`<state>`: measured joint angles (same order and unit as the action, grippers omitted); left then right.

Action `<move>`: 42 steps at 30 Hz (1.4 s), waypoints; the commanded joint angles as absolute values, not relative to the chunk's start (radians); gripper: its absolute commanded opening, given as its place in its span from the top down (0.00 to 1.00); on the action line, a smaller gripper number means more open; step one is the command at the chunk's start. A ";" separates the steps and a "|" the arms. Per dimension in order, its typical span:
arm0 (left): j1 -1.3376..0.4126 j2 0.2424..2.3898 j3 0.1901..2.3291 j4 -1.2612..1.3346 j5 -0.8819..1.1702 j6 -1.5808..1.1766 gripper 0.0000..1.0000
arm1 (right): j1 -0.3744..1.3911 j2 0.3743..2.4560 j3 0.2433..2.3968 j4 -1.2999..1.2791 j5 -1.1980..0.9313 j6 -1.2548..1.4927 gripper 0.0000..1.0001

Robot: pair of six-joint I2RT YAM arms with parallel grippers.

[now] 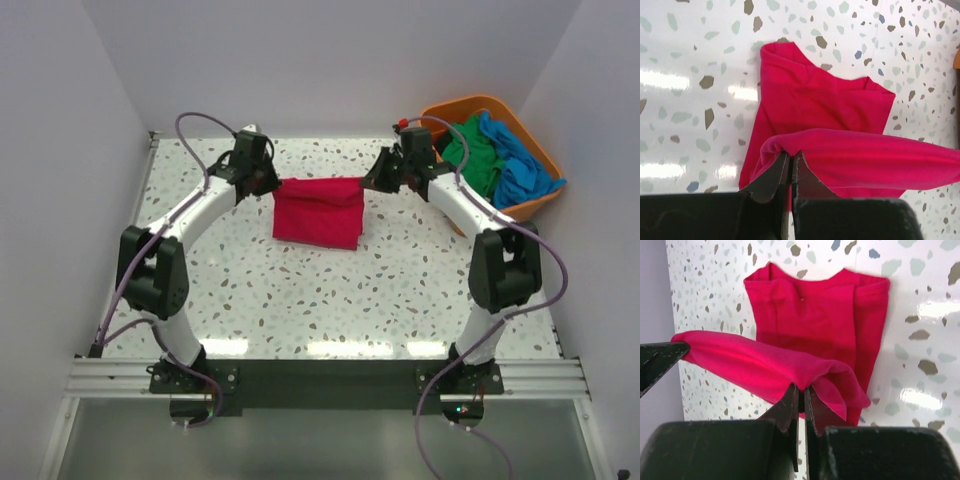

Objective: Fold and stack the t-shirts
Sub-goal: Fold the tshirt, then neatly place the folded tshirt to the corner

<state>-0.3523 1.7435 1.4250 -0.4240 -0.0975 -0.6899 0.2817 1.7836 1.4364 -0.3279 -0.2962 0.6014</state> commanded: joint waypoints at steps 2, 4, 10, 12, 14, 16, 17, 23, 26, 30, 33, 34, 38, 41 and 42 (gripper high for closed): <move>-0.311 1.882 1.569 -0.328 -0.083 -0.618 0.98 | 0.244 1.940 1.577 -0.284 -0.359 0.588 1.00; -0.302 1.974 1.647 -0.316 -0.054 -0.600 0.92 | 0.227 2.000 1.642 -0.287 -0.371 0.603 1.00; -0.279 2.174 1.844 -0.382 -0.060 -0.584 0.24 | 0.216 2.215 1.892 -0.373 -0.354 0.578 0.60; -0.275 2.172 1.855 -0.382 -0.061 -0.581 0.00 | 0.216 2.253 1.951 -0.434 -0.341 0.545 0.26; -0.275 2.148 1.826 -0.365 -0.061 -0.574 0.00 | 0.216 2.238 1.977 -0.456 -0.321 0.525 0.03; -0.275 2.093 1.745 -0.310 -0.031 -0.563 0.00 | 0.218 2.166 1.918 -0.445 -0.310 0.502 0.01; -0.276 2.073 1.711 -0.292 -0.017 -0.561 0.00 | 0.221 2.137 1.884 -0.433 -0.311 0.488 0.01; -0.278 1.980 1.487 -0.221 0.058 -0.548 0.00 | 0.259 1.804 1.530 -0.377 -0.256 0.433 0.01; -0.279 1.983 1.440 -0.213 0.083 -0.535 0.00 | 0.296 1.628 1.330 -0.345 -0.235 0.420 0.01; -0.287 2.037 1.445 -0.201 0.101 -0.500 0.00 | 0.308 1.425 1.085 -0.345 -0.209 0.425 0.01; -0.287 2.098 1.492 -0.244 0.086 -0.491 0.14 | 0.308 1.293 1.003 -0.377 -0.204 0.419 0.01; -0.288 2.108 1.499 -0.244 0.084 -0.485 0.17 | 0.308 1.260 0.967 -0.390 -0.198 0.416 0.01; -0.307 2.164 1.528 -0.259 0.107 -0.454 0.35 | 0.308 1.131 0.907 -0.471 -0.150 0.394 0.01; -0.319 2.198 1.571 -0.294 0.114 -0.437 0.53 | 0.308 1.086 0.870 -0.500 -0.101 0.391 0.01; -0.321 2.216 1.591 -0.311 0.089 -0.433 0.57 | 0.308 1.063 0.853 -0.511 -0.077 0.388 0.01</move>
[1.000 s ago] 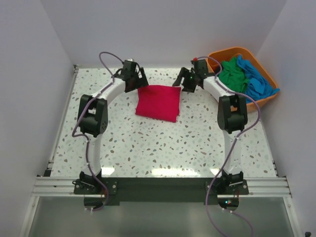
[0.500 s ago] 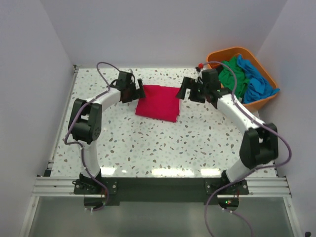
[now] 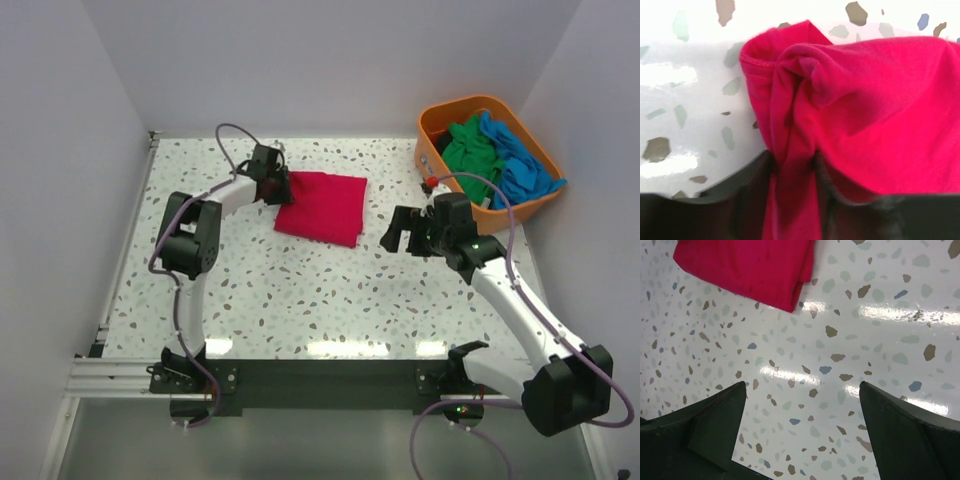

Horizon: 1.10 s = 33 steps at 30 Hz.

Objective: Fold and stack the t-shirts
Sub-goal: Neatly place the folded tshirt to the corner

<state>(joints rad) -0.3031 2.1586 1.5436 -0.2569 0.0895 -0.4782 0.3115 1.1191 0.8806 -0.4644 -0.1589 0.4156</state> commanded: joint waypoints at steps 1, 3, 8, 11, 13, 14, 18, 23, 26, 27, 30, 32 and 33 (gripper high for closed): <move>-0.321 2.226 1.600 -0.319 0.081 -0.427 0.69 | 0.307 1.049 0.848 -0.514 -0.069 0.387 0.01; -0.319 2.252 1.646 -0.362 0.028 -0.410 0.84 | 0.307 1.032 0.836 -0.525 -0.052 0.379 0.01; -0.278 2.244 1.715 -0.426 -0.165 -0.327 1.00 | 0.308 1.008 0.844 -0.548 0.014 0.344 0.01; -0.207 2.232 1.752 -0.439 -0.183 -0.275 1.00 | 0.308 1.017 0.850 -0.546 0.038 0.325 0.01; -0.149 2.237 1.793 -0.462 -0.190 -0.240 1.00 | 0.308 1.029 0.850 -0.545 0.043 0.324 0.01; -0.129 2.246 1.805 -0.468 -0.193 -0.229 1.00 | 0.307 1.046 0.851 -0.545 0.052 0.322 0.02; -0.031 2.289 1.885 -0.480 -0.209 -0.126 1.00 | 0.307 1.081 0.861 -0.552 0.087 0.318 0.01; 0.096 2.394 2.037 -0.521 -0.172 -0.034 1.00 | 0.307 1.103 0.877 -0.563 0.106 0.325 0.01; 0.152 2.448 2.121 -0.534 -0.184 -0.006 1.00 | 0.305 1.109 0.888 -0.554 0.094 0.330 0.01; 0.164 2.459 2.141 -0.532 -0.184 -0.005 1.00 | 0.305 1.111 0.891 -0.554 0.087 0.330 0.01; 0.204 2.485 2.197 -0.523 -0.181 0.046 1.00 | 0.305 1.108 0.893 -0.560 0.084 0.344 0.01; 0.225 2.490 2.213 -0.499 -0.178 0.054 1.00 | 0.307 1.108 0.890 -0.563 0.086 0.347 0.01; 0.232 2.490 2.218 -0.489 -0.181 0.055 1.00 | 0.307 1.111 0.891 -0.569 0.089 0.348 0.01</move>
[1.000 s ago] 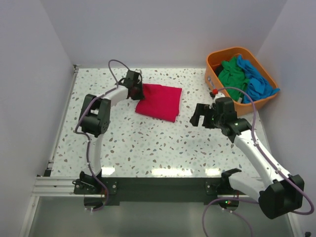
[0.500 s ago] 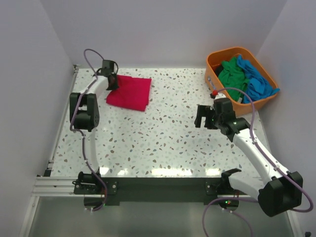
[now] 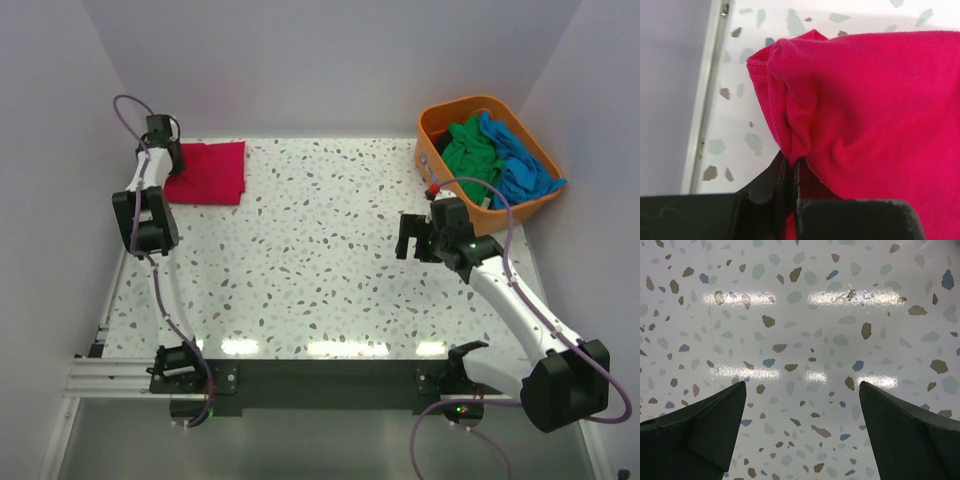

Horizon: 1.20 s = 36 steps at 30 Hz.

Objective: Fold and stack the t-shirts
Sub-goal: Neatly place the folded tshirt to the corner

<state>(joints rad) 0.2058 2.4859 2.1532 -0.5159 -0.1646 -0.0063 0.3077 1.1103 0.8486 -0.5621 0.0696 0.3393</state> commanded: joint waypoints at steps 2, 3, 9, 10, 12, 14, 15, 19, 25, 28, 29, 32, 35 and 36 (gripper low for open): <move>0.247 2.491 2.244 -0.501 -0.216 0.045 1.00 | 0.305 1.115 0.903 -0.590 0.098 0.356 0.01; 0.250 2.490 2.249 -0.502 -0.227 0.038 0.86 | 0.305 1.115 0.907 -0.594 0.101 0.357 0.01; 0.262 2.430 2.292 -0.531 -0.285 0.008 0.00 | 0.307 1.106 0.920 -0.603 0.117 0.371 0.01; 0.264 2.407 2.289 -0.535 -0.284 -0.035 0.00 | 0.307 1.103 0.923 -0.604 0.117 0.374 0.01; 0.261 2.329 2.278 -0.560 -0.250 -0.110 0.00 | 0.305 1.091 0.933 -0.609 0.111 0.376 0.01; 0.259 2.220 2.222 -0.586 -0.142 -0.168 0.00 | 0.305 1.082 0.934 -0.620 0.115 0.379 0.01; 0.253 2.177 2.183 -0.583 -0.100 -0.223 0.00 | 0.305 1.069 0.936 -0.626 0.123 0.382 0.01; 0.146 1.892 1.947 -0.583 -0.087 -0.313 0.00 | 0.307 1.028 0.928 -0.644 0.143 0.413 0.01; -0.168 1.386 1.181 -0.357 -0.228 -0.517 0.00 | 0.308 0.936 0.890 -0.644 0.149 0.416 0.01; -0.308 1.240 1.059 -0.482 -0.372 -0.615 0.00 | 0.307 0.898 0.879 -0.655 0.156 0.399 0.01; -0.330 1.212 1.002 -0.523 -0.421 -0.649 0.00 | 0.307 0.865 0.858 -0.650 0.161 0.394 0.01; -0.416 1.096 0.855 -0.609 -0.440 -0.741 0.00 | 0.308 0.801 0.803 -0.634 0.146 0.411 0.01; -0.437 0.982 0.747 -0.658 -0.442 -0.776 0.00 | 0.307 0.749 0.746 -0.620 0.146 0.437 0.01; -0.437 0.959 0.735 -0.672 -0.451 -0.778 0.00 | 0.308 0.739 0.735 -0.617 0.155 0.445 0.01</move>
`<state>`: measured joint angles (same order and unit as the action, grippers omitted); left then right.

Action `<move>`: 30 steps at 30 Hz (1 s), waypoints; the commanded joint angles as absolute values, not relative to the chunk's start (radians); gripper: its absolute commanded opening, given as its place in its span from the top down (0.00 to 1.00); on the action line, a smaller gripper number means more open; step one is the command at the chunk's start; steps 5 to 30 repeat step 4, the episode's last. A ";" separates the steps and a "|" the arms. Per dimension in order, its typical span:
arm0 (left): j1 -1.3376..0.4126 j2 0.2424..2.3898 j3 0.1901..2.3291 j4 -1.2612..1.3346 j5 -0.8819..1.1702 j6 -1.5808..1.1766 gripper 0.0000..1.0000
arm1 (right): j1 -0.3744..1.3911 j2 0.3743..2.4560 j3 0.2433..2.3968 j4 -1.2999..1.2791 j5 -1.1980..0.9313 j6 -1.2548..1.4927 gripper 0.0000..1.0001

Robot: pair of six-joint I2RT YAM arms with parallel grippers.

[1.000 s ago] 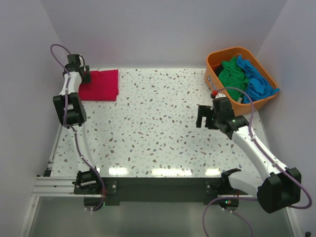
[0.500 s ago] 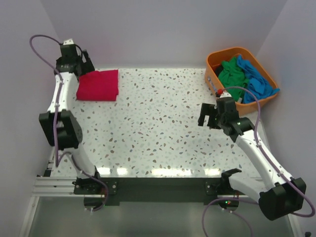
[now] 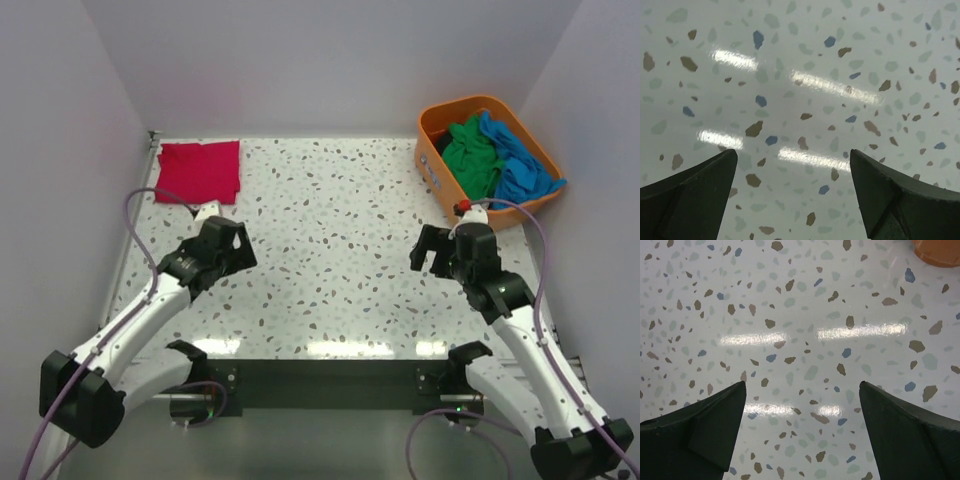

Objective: Fold and stack the t-shirts
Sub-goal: Neatly place the folded tshirt to the corner

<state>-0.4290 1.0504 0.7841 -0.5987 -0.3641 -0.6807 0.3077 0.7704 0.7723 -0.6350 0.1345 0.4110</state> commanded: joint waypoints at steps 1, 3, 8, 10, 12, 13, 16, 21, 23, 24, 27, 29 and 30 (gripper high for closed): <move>-0.437 0.913 0.727 -0.698 -0.463 -0.787 0.00 | 0.307 0.732 0.727 -0.617 0.163 0.446 0.01; -0.437 0.875 0.727 -0.703 -0.460 -0.799 0.00 | 0.307 0.719 0.715 -0.617 0.160 0.451 0.01; -0.437 0.847 0.735 -0.698 -0.457 -0.802 0.00 | 0.307 0.718 0.715 -0.617 0.161 0.459 0.01; -0.437 0.847 0.735 -0.698 -0.457 -0.802 0.00 | 0.307 0.718 0.715 -0.617 0.161 0.459 0.01; -0.437 0.847 0.735 -0.698 -0.457 -0.802 0.00 | 0.307 0.718 0.715 -0.617 0.161 0.459 0.01; -0.437 0.847 0.735 -0.698 -0.457 -0.802 0.00 | 0.307 0.718 0.715 -0.617 0.161 0.459 0.01; -0.437 0.847 0.735 -0.698 -0.457 -0.802 0.00 | 0.307 0.718 0.715 -0.617 0.161 0.459 0.01; -0.437 0.847 0.735 -0.698 -0.457 -0.802 0.00 | 0.307 0.718 0.715 -0.617 0.161 0.459 0.01; -0.437 0.847 0.735 -0.698 -0.457 -0.802 0.00 | 0.307 0.718 0.715 -0.617 0.161 0.459 0.01; -0.437 0.847 0.735 -0.698 -0.457 -0.802 0.00 | 0.307 0.718 0.715 -0.617 0.161 0.459 0.01; -0.437 0.847 0.735 -0.698 -0.457 -0.802 0.00 | 0.307 0.718 0.715 -0.617 0.161 0.459 0.01; -0.437 0.847 0.735 -0.698 -0.457 -0.802 0.00 | 0.307 0.718 0.715 -0.617 0.161 0.459 0.01; -0.437 0.847 0.735 -0.698 -0.457 -0.802 0.00 | 0.307 0.718 0.715 -0.617 0.161 0.459 0.01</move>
